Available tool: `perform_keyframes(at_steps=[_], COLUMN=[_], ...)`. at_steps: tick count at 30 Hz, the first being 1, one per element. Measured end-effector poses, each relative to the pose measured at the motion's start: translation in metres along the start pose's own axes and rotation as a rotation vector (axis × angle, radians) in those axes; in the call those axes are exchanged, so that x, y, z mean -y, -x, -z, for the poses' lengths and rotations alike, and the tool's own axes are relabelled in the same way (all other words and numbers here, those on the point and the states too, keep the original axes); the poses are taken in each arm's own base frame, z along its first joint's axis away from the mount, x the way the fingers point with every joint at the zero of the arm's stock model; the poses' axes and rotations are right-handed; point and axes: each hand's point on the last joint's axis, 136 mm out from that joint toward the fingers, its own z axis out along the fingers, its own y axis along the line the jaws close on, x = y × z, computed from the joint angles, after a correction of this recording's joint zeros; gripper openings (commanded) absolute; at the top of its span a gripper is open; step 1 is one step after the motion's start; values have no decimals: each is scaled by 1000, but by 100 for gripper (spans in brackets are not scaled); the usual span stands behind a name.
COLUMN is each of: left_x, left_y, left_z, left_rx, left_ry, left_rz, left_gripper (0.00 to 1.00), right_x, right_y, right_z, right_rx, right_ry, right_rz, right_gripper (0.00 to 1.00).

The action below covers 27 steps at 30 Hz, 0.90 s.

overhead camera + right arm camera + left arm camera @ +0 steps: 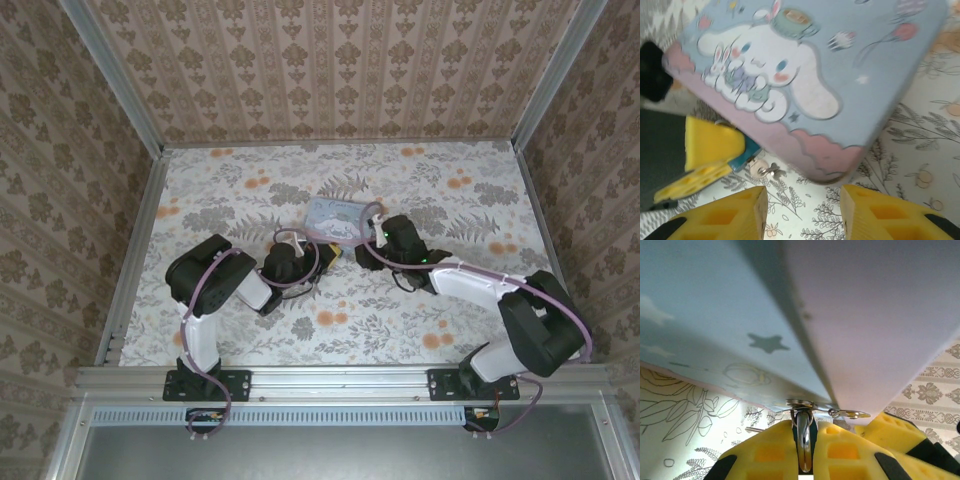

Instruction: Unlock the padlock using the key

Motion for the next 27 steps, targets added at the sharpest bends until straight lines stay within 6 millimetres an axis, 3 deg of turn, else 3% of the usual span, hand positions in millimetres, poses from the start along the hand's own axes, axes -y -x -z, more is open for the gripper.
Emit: perform_keyframes(at_steps=[9,16,27], left_x=[0,0,0], left_y=[-1,-1,-1], left_z=[0,0,0], left_rx=[-3,-3,-3], left_ry=[-1,-1,-1], left_rz=[0,0,0], left_gripper=[0,0,0], right_x=[-17,-25,-44], right_y=[-9,-17,-23], right_z=[3,-8,-14], right_rx=[1,-19,-71], right_ry=[141,206,95], right_rz=[-176,-242,63], right_gripper=[46,45,43])
